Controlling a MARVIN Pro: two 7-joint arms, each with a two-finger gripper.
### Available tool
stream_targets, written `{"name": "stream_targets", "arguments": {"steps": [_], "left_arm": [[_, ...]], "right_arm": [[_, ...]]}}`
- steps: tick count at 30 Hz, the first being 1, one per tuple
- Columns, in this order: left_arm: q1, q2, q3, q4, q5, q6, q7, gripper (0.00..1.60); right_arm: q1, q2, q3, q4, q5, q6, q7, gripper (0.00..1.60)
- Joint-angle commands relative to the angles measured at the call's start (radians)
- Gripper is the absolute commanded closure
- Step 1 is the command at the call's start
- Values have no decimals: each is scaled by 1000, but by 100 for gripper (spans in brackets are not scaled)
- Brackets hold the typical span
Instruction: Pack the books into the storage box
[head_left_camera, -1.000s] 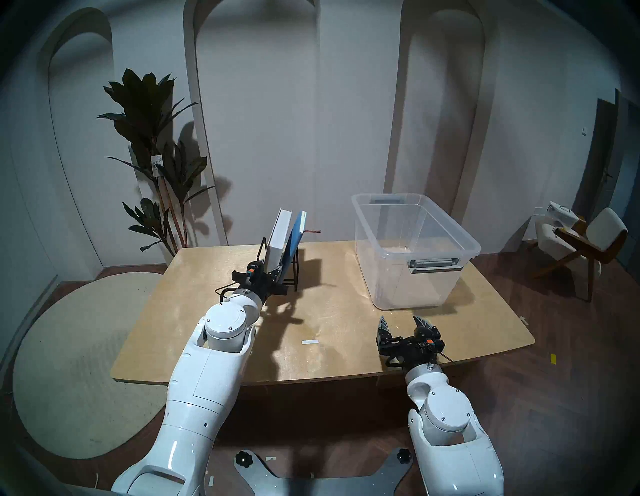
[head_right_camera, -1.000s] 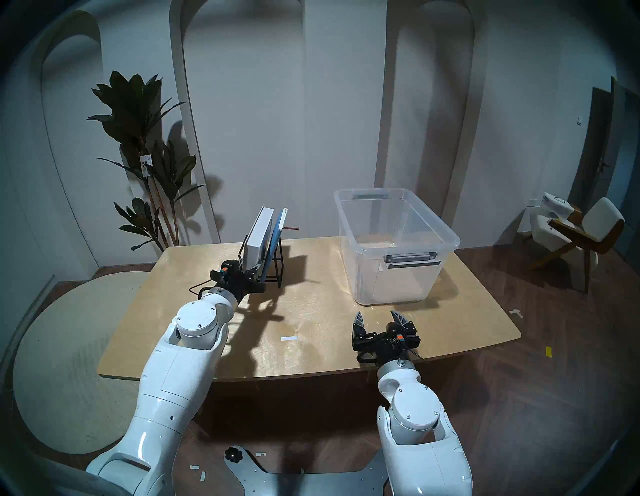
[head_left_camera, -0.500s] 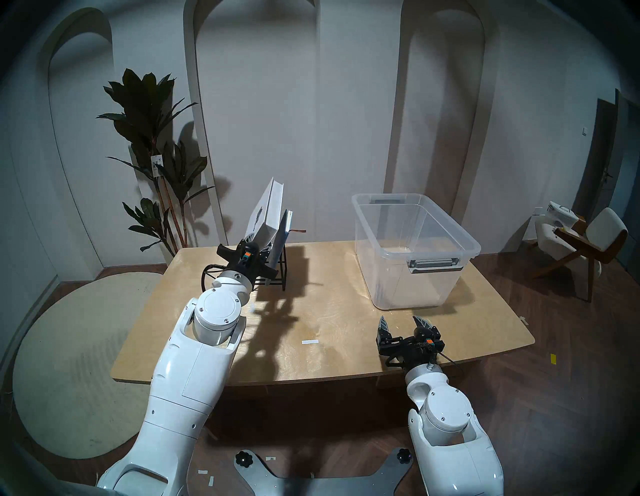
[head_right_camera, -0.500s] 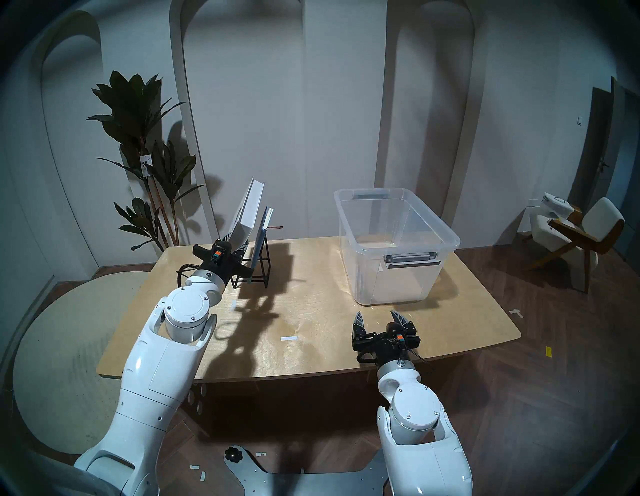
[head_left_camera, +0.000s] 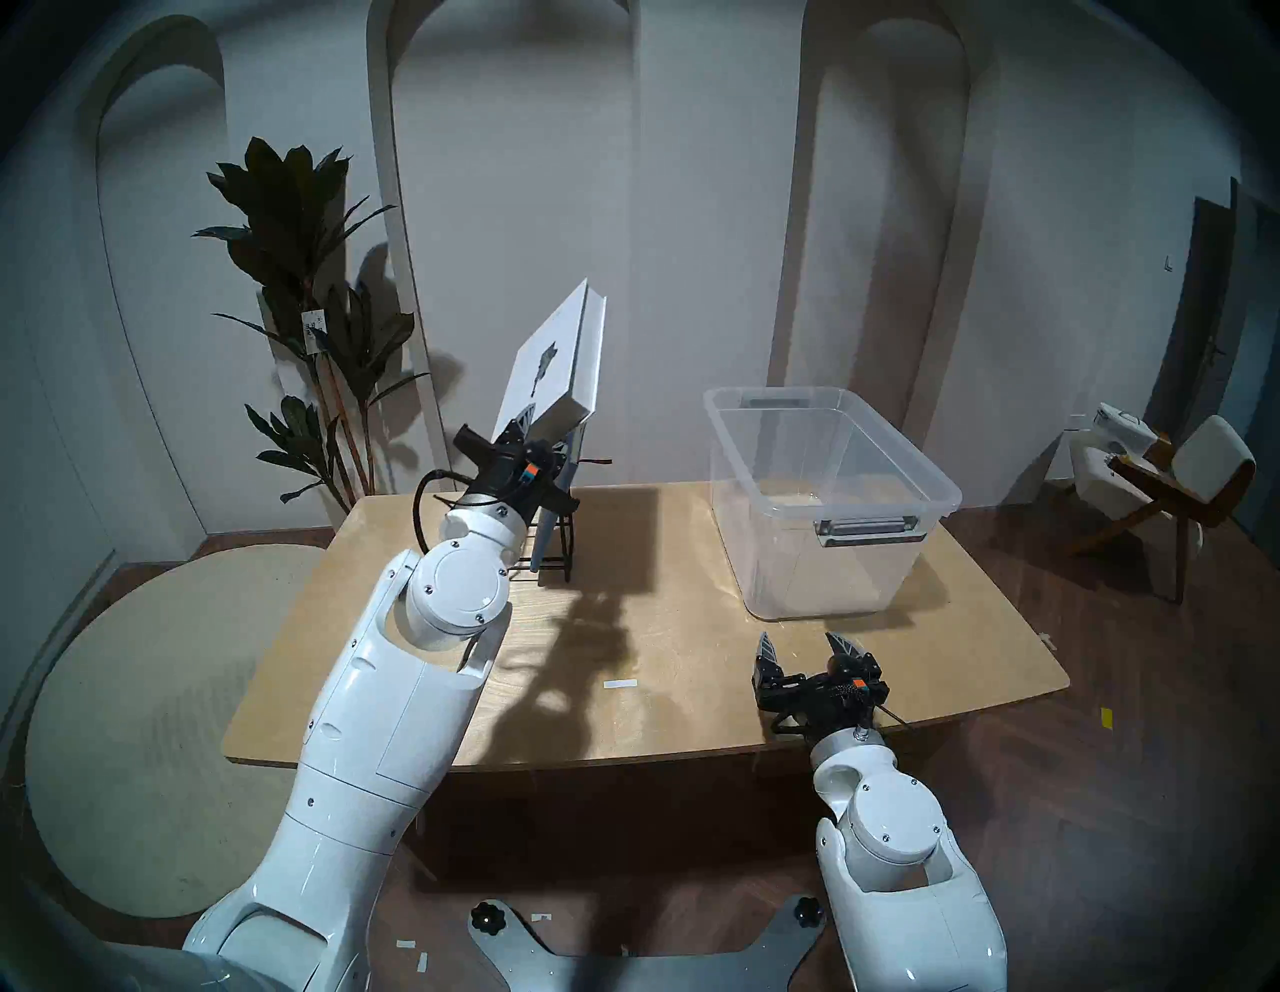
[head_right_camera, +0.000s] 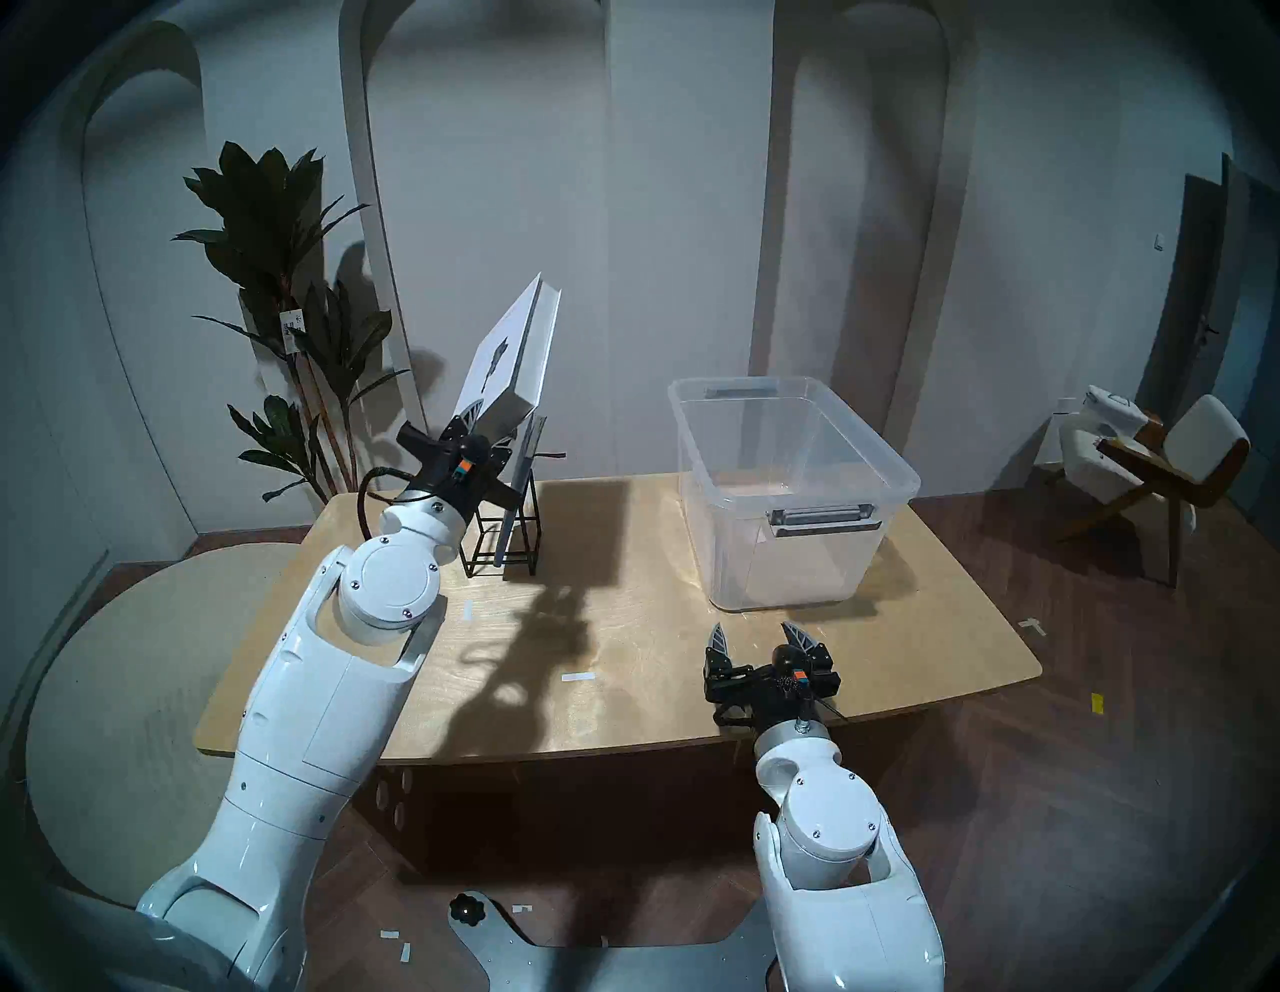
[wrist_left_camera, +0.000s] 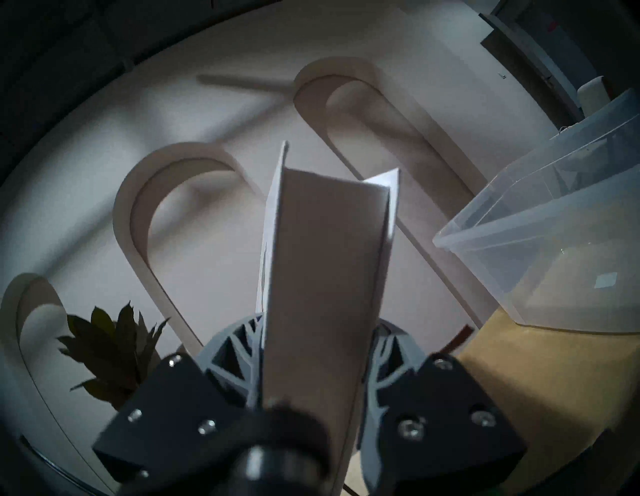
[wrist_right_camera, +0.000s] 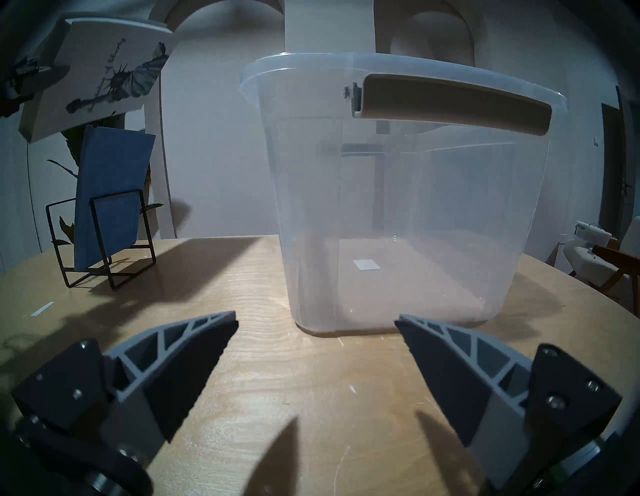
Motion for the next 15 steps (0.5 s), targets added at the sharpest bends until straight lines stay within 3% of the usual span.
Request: {"name": "stream_targets", "arguments": {"steps": [1,15], "left_arm": [[-114,-69,73,-57,80,-11,-10,160],[-230,-210,236,-10,273,25,-117,160]], "right_arm": [[6,0,1,-18,0,-5,-1,0],[8,0,1,-15,0,-6,-1,0]]}}
